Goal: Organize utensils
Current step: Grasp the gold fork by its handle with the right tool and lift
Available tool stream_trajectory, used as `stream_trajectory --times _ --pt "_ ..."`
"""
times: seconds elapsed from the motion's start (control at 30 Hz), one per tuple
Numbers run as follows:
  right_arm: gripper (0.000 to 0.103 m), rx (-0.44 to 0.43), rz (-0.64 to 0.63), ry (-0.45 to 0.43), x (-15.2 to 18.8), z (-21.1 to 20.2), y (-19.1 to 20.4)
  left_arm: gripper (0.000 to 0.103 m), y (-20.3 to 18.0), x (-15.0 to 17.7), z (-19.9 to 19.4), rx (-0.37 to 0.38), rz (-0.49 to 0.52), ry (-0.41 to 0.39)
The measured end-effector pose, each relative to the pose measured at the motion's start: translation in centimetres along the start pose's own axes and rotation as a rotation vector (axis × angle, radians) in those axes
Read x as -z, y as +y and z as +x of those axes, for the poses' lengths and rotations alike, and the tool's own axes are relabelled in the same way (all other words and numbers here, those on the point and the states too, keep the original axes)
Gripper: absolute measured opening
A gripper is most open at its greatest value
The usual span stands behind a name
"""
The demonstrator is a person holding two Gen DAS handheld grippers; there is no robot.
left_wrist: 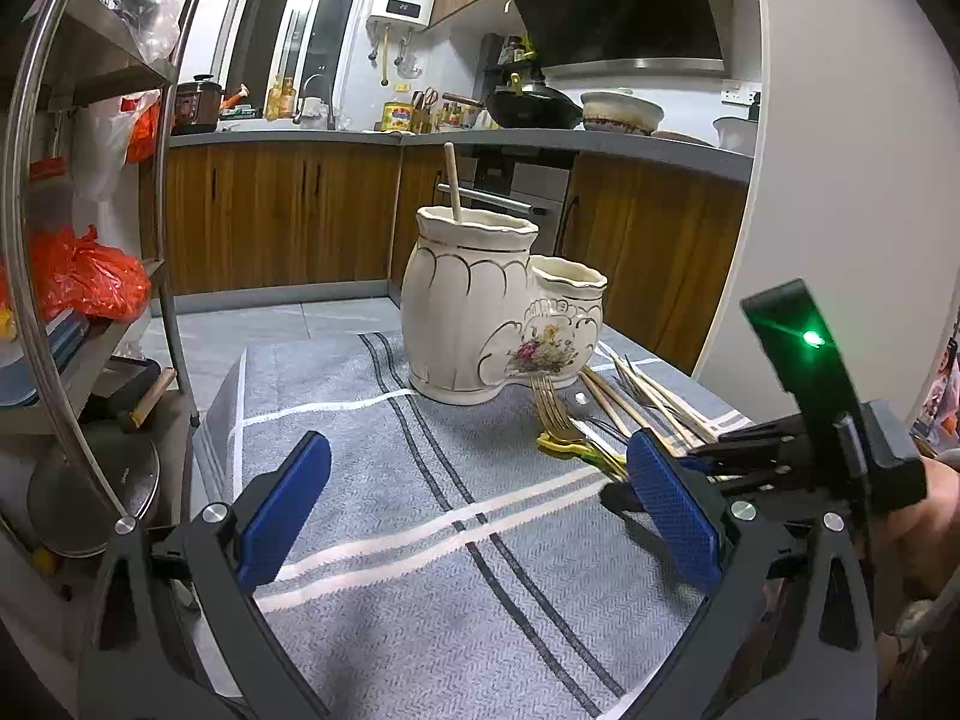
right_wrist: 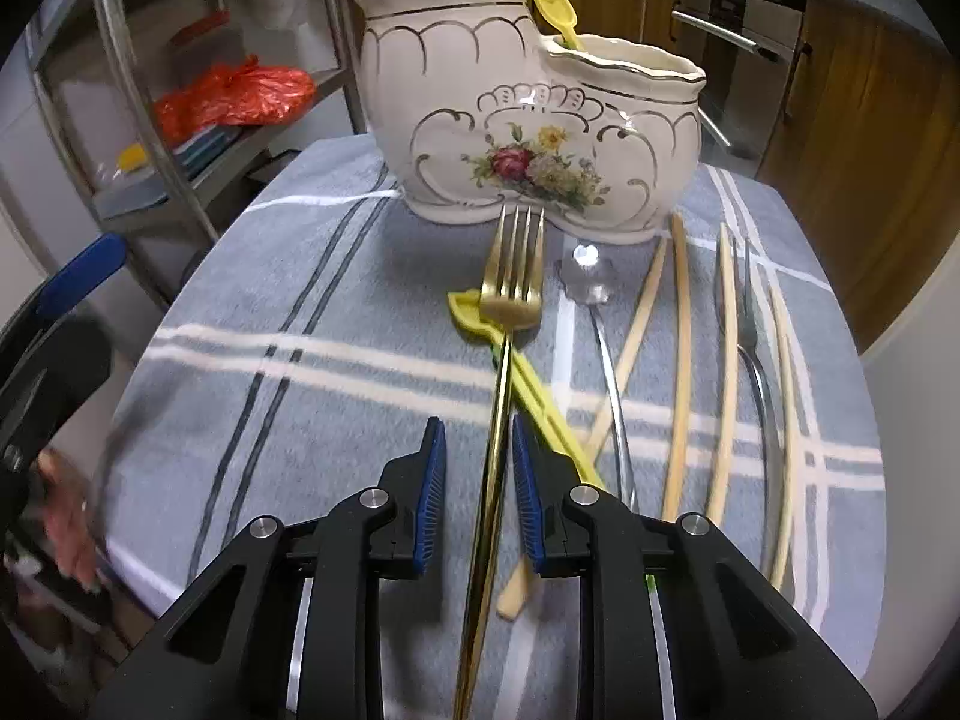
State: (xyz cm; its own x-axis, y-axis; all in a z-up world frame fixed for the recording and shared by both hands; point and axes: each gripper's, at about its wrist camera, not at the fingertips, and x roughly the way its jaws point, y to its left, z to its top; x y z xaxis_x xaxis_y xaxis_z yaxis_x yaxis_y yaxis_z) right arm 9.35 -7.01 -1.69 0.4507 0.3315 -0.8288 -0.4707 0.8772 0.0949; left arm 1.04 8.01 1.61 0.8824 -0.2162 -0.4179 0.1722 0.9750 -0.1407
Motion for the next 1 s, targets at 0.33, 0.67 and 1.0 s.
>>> stream_trajectory --times 0.33,0.67,1.0 --pt "0.007 -0.015 0.028 -0.021 -1.0 0.8 -0.3 0.097 -0.4 0.4 0.3 -0.011 0.043 -0.004" --pt "0.007 -0.071 0.042 -0.196 0.3 -3.6 -1.9 0.097 -0.6 0.7 0.7 -0.044 0.047 0.002" --pt "0.007 -0.111 0.048 -0.41 1.3 -9.4 -4.7 0.097 -1.6 0.6 1.4 -0.108 0.04 0.037"
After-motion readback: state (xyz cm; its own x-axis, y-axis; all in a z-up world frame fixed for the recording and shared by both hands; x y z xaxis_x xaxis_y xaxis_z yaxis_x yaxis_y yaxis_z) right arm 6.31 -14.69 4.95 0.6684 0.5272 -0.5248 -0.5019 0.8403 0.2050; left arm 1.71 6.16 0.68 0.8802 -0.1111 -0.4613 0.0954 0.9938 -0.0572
